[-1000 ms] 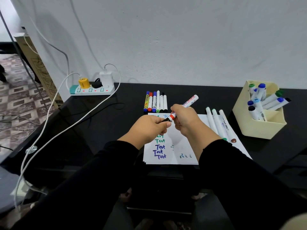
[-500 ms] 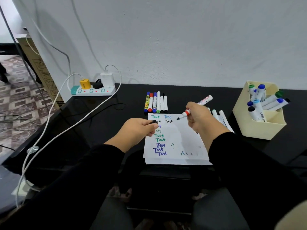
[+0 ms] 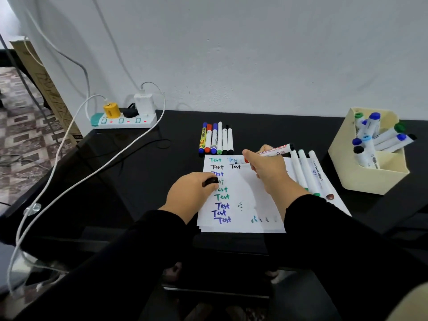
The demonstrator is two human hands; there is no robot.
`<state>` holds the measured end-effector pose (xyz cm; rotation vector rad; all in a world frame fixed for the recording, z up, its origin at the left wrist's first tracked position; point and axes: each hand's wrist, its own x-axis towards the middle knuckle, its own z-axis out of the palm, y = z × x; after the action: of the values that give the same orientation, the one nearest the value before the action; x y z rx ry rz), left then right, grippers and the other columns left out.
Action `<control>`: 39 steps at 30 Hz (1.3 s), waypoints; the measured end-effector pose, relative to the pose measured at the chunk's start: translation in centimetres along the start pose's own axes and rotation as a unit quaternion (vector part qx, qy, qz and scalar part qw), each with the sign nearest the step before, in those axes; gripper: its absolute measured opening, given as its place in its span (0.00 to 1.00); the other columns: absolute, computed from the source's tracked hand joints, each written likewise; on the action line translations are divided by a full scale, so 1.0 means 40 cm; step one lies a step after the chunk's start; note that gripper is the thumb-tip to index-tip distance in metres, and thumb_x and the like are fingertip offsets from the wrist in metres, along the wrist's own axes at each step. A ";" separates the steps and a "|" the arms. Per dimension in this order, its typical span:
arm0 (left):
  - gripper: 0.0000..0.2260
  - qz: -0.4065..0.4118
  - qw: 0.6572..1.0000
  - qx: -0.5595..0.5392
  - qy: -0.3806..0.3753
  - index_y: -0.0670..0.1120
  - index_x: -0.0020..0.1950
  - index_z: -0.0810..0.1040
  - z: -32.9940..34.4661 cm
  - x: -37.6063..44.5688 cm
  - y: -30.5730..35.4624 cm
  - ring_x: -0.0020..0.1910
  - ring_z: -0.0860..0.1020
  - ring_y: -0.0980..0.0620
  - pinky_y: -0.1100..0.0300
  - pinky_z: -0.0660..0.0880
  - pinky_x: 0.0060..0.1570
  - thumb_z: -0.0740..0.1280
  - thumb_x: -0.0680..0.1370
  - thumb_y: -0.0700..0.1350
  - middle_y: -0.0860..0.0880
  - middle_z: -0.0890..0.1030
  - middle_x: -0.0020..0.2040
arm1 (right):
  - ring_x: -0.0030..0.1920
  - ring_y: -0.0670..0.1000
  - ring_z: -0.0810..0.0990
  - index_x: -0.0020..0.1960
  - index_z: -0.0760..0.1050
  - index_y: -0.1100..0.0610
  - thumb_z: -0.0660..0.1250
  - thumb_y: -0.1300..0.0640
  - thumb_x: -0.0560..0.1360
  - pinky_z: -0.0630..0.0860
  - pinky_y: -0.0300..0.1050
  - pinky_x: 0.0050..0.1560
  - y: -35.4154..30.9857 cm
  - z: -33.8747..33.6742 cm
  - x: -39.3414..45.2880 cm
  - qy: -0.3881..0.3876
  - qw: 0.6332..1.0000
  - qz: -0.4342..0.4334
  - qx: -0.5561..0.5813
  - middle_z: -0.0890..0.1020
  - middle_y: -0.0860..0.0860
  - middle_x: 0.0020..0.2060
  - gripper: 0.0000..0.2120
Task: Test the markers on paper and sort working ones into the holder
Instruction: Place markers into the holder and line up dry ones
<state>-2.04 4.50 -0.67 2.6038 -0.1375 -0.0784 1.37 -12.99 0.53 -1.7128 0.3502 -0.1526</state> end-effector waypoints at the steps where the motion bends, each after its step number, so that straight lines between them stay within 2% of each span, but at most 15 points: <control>1: 0.16 0.002 1.000 -0.003 0.018 0.53 0.66 0.73 0.005 -0.001 -0.009 0.58 0.74 0.53 0.65 0.66 0.51 0.62 0.79 0.53 0.52 0.76 0.62 | 0.27 0.47 0.64 0.33 0.62 0.54 0.69 0.55 0.73 0.65 0.32 0.24 0.000 0.004 0.001 0.008 1.000 -0.016 -0.025 0.69 0.51 0.27 0.17; 2: 0.15 0.004 1.000 -0.003 0.028 0.53 0.65 0.74 0.010 0.001 -0.016 0.59 0.74 0.53 0.65 0.66 0.51 0.62 0.79 0.53 0.52 0.76 0.62 | 0.28 0.46 0.63 0.34 0.61 0.55 0.67 0.55 0.74 0.65 0.30 0.23 0.001 0.010 0.002 0.014 0.999 -0.030 -0.042 0.68 0.51 0.28 0.17; 5: 0.16 0.001 1.000 0.005 0.026 0.53 0.66 0.72 0.019 0.009 -0.026 0.64 0.71 0.52 0.61 0.67 0.57 0.60 0.79 0.52 0.51 0.74 0.65 | 0.28 0.46 0.62 0.32 0.58 0.55 0.65 0.58 0.74 0.63 0.32 0.26 0.016 0.019 0.009 0.019 0.997 -0.054 -0.057 0.65 0.48 0.25 0.18; 7: 0.18 -0.002 1.000 0.009 0.023 0.52 0.70 0.69 0.024 0.012 -0.028 0.69 0.67 0.53 0.60 0.64 0.63 0.60 0.80 0.52 0.51 0.70 0.70 | 0.27 0.45 0.62 0.31 0.57 0.54 0.65 0.60 0.75 0.61 0.29 0.24 0.029 0.020 0.008 0.019 0.996 -0.062 -0.058 0.65 0.46 0.22 0.19; 12: 0.19 -0.006 1.000 0.008 0.019 0.52 0.71 0.68 0.037 0.022 -0.036 0.74 0.59 0.53 0.57 0.59 0.69 0.59 0.80 0.52 0.51 0.63 0.74 | 0.28 0.44 0.66 0.31 0.58 0.54 0.64 0.60 0.75 0.62 0.26 0.23 0.038 0.021 0.007 0.012 0.995 -0.075 -0.057 0.65 0.47 0.24 0.19; 15: 0.18 -0.007 1.000 0.010 0.023 0.54 0.69 0.70 0.041 0.026 -0.044 0.75 0.54 0.52 0.54 0.49 0.73 0.59 0.80 0.54 0.50 0.59 0.76 | 0.28 0.44 0.65 0.31 0.58 0.54 0.65 0.59 0.75 0.62 0.26 0.24 0.039 0.025 0.008 0.009 0.995 -0.078 -0.065 0.66 0.47 0.25 0.19; 19: 0.17 -0.016 0.999 0.024 0.030 0.57 0.68 0.71 0.042 0.021 -0.046 0.76 0.52 0.51 0.52 0.42 0.73 0.59 0.79 0.56 0.49 0.59 0.76 | 0.28 0.45 0.65 0.32 0.59 0.55 0.66 0.57 0.75 0.63 0.27 0.25 0.045 0.026 0.009 0.004 0.993 -0.082 -0.082 0.67 0.48 0.26 0.19; 22: 0.17 -0.034 0.998 0.040 0.033 0.61 0.66 0.71 0.040 0.020 -0.043 0.76 0.51 0.48 0.47 0.41 0.72 0.58 0.79 0.59 0.50 0.59 0.76 | 0.29 0.46 0.65 0.32 0.60 0.54 0.66 0.55 0.75 0.65 0.34 0.30 0.044 0.028 0.009 -0.010 0.991 -0.078 -0.105 0.67 0.50 0.28 0.19; 25: 0.15 -0.048 0.997 0.047 0.030 0.63 0.64 0.72 0.038 0.018 -0.039 0.76 0.50 0.44 0.43 0.40 0.72 0.58 0.78 0.60 0.51 0.59 0.76 | 0.29 0.46 0.62 0.32 0.58 0.54 0.65 0.59 0.75 0.62 0.38 0.31 0.045 0.027 0.011 -0.007 0.991 -0.078 -0.111 0.64 0.50 0.28 0.18; 28: 0.15 -0.054 0.997 0.051 0.026 0.63 0.64 0.72 0.036 0.016 -0.037 0.76 0.49 0.43 0.43 0.40 0.71 0.58 0.78 0.60 0.51 0.59 0.76 | 0.29 0.46 0.60 0.32 0.57 0.54 0.62 0.63 0.73 0.60 0.37 0.31 0.044 0.024 0.011 0.013 0.992 -0.078 -0.096 0.62 0.49 0.28 0.17; 36: 0.16 -0.056 0.997 0.057 0.023 0.63 0.65 0.71 0.037 0.018 -0.037 0.76 0.50 0.43 0.43 0.41 0.71 0.57 0.78 0.60 0.52 0.59 0.76 | 0.30 0.47 0.60 0.32 0.57 0.55 0.63 0.64 0.73 0.61 0.39 0.32 0.041 0.023 0.005 -0.009 0.992 -0.071 -0.105 0.62 0.50 0.29 0.17; 39: 0.16 -0.057 0.997 0.056 0.024 0.63 0.65 0.71 0.036 0.019 -0.035 0.76 0.50 0.44 0.43 0.41 0.71 0.57 0.78 0.60 0.52 0.59 0.76 | 0.30 0.47 0.60 0.31 0.57 0.55 0.62 0.65 0.72 0.61 0.38 0.31 0.042 0.020 0.005 0.007 0.993 -0.071 -0.089 0.62 0.50 0.28 0.17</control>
<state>-1.30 4.89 -2.66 2.7210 0.0238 -0.0505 1.56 -12.54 -1.29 -1.9146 0.2579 -0.2436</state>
